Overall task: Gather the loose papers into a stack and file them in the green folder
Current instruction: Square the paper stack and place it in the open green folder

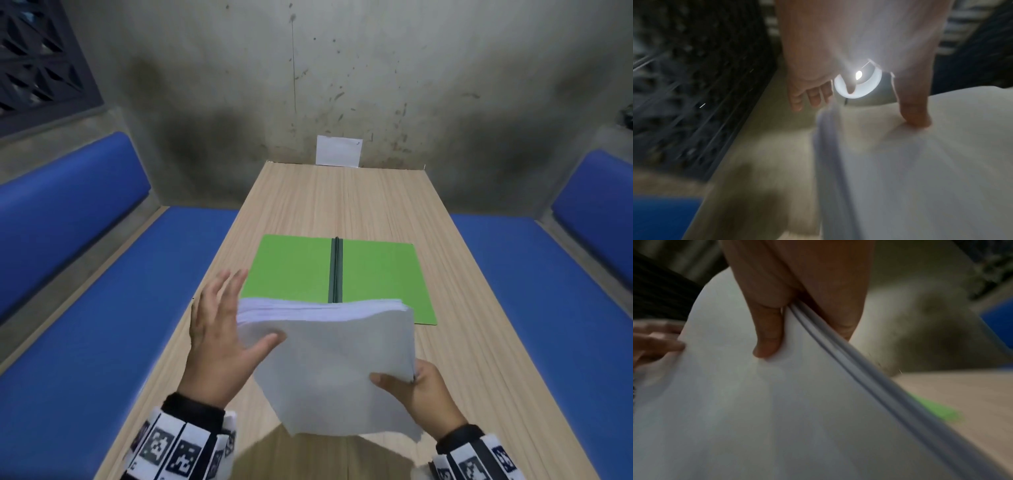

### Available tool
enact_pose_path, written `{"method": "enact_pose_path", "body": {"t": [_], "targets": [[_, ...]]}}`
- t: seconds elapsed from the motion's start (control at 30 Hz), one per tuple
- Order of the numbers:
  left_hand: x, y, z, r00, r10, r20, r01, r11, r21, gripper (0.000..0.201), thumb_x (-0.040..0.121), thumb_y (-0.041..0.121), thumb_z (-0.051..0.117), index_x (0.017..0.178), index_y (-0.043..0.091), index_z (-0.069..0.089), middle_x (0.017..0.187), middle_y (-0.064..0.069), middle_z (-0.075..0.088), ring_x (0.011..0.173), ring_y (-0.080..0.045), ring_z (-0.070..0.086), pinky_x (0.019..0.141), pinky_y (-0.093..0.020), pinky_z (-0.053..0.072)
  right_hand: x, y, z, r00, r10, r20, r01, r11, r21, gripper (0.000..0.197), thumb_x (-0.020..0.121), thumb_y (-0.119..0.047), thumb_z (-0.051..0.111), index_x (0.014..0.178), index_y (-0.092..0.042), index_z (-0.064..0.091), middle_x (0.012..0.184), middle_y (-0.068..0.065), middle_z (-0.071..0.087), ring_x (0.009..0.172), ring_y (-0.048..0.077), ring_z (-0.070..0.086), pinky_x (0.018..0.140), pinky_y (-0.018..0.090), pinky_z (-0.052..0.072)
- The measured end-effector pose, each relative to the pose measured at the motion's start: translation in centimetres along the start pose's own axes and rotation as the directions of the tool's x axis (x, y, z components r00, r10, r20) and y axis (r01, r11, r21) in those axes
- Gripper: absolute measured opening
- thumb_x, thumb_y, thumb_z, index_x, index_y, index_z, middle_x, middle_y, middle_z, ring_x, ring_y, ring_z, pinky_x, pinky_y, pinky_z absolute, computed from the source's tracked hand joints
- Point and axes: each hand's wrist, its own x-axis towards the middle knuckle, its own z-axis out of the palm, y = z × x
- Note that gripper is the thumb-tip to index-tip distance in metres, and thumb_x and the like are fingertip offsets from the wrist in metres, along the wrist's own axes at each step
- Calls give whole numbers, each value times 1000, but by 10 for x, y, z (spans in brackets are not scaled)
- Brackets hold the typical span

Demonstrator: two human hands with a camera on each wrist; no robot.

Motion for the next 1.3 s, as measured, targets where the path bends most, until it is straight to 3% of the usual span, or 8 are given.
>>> {"method": "enact_pose_path", "body": {"t": [0.17, 0.23, 0.3, 0.5, 0.73, 0.97, 1.2, 1.3], "targets": [[13, 29, -7, 829, 241, 504, -292, 956, 22, 73, 61, 65, 53, 130, 56, 33, 133, 31, 33, 133, 8, 22, 114, -22, 18, -3, -37, -5, 906, -376, 194, 422, 779, -463, 37, 80, -18, 70, 55, -42, 59, 56, -26, 58, 52, -1, 50, 51, 12, 31], [11, 30, -2, 809, 186, 558, -110, 980, -168, 16, 69, 51, 64, 79, 39, 66, 79, 26, 61, 79, 7, 57, 74, -15, 43, -4, -46, -6, 859, -457, 230, 503, 669, -548, 24, 78, -21, 70, 69, -42, 61, 65, -36, 60, 62, -6, 56, 53, 7, 36], [6, 17, 8, 825, 64, 561, 143, 937, -318, 38, 67, 44, 75, 49, 17, 54, 50, 11, 47, 48, -3, 41, 52, -19, 32, -2, -46, -12, 861, -490, 135, 481, 700, -528, 21, 74, -24, 77, 75, -43, 69, 77, -38, 64, 75, -4, 61, 59, 4, 42], [0, -22, 3, 809, -173, 561, 486, 734, -475, 77, 41, 56, 81, 90, -3, 71, 94, -28, 71, 75, -23, 68, 66, -30, 52, 7, -24, -51, 931, -232, -281, 141, 941, -308, 93, 56, -34, 87, 136, -35, 40, 127, -14, 41, 116, 8, 47, 102, 22, 38], [-12, -26, 6, 795, -197, 573, 546, 645, -535, 70, 30, 59, 83, 85, 16, 77, 86, -10, 77, 84, -28, 72, 63, -24, 58, 4, 9, -45, 979, 116, 166, -159, 949, 271, 84, 37, -31, 96, 110, -4, 64, 111, 21, 72, 95, 28, 71, 84, 42, 57], [-46, -10, 57, 896, -355, 267, 438, 599, -671, 54, 52, 52, 74, 96, 20, 70, 67, 8, 65, 65, -12, 54, 64, -26, 44, -6, -7, 1, 938, -99, -333, 159, 975, 158, 29, 75, 4, 73, 65, -21, 65, 61, -10, 68, 42, -13, 53, 45, 0, 42], [-69, -33, 81, 903, -276, 329, 424, 685, -593, 83, 37, 75, 72, 113, 57, 44, 128, 19, 49, 120, 10, 46, 95, -15, 48, -12, 21, 16, 940, -19, -341, 116, 956, 268, 38, 77, -4, 73, 103, -27, 58, 104, 0, 67, 97, 17, 63, 78, 24, 51], [-60, -31, 82, 909, -301, 288, 416, 628, -658, 85, 35, 76, 72, 113, 51, 47, 129, 12, 53, 121, -5, 51, 83, -9, 50, -8, 17, 11, 933, -44, -356, 158, 941, 299, 69, 67, -63, 69, 114, -13, 58, 109, 6, 65, 103, 21, 60, 77, 21, 46]]}}
